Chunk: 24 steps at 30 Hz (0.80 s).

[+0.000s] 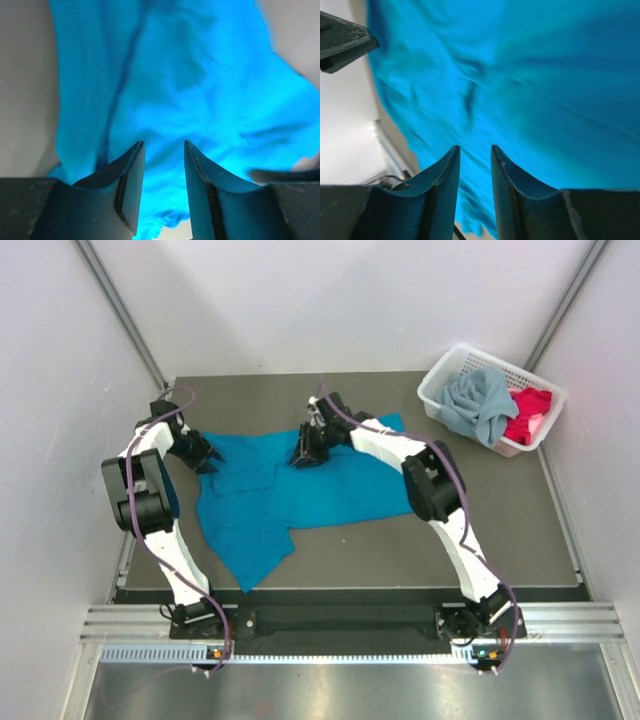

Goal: Fold and stack the t-shirts
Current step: Fold the tshirt

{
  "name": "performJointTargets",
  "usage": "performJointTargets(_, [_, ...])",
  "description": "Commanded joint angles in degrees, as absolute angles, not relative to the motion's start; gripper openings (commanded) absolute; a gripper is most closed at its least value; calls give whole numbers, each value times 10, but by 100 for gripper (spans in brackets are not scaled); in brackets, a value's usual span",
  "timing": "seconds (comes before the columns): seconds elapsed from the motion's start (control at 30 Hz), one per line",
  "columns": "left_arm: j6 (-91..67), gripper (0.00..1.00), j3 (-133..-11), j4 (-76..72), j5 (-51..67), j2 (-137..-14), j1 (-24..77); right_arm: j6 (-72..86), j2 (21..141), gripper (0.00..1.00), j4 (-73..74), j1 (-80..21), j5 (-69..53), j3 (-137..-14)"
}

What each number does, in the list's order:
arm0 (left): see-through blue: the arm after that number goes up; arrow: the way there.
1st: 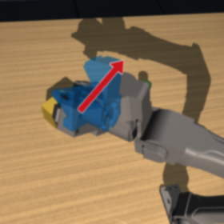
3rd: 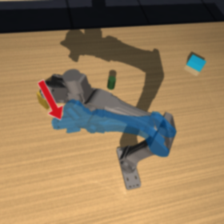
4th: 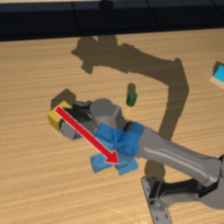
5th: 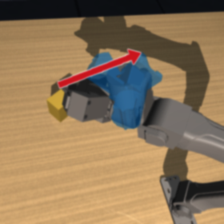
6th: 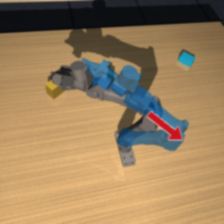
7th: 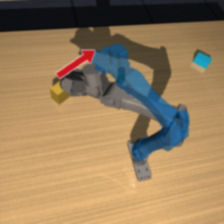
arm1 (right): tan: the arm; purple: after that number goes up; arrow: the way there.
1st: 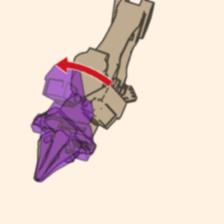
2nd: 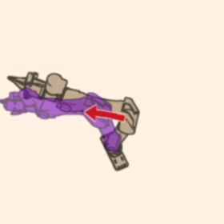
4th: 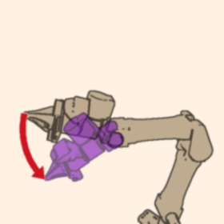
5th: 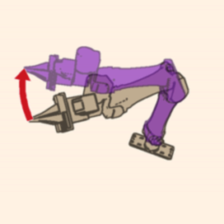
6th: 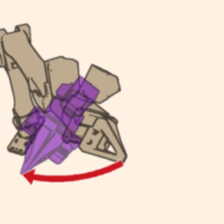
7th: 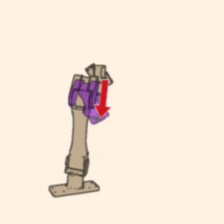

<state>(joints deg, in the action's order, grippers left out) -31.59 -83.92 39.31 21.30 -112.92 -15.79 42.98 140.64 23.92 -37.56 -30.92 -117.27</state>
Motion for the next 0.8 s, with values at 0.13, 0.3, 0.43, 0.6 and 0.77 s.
performJointTargets(0.13, [-327,41,-860,365,166,-1149,-178,287,1202,34,308,-290,-218,-1083])
performJointTargets(0.3, [-333,50,-914,308,182,-1149,-183,264,1149,36,318,-251,-213,-1032])
performJointTargets(0.43, [-346,53,-1012,319,206,-1214,-192,248,1134,38,328,-236,-217,-1013])
performJointTargets(0.6, [-362,54,-1179,375,210,-1322,-199,248,1133,39,327,-209,-231,-1003])
performJointTargets(0.77, [-418,50,-1230,420,220,-1365,-198,258,1140,39,325,-178,-245,-1010])
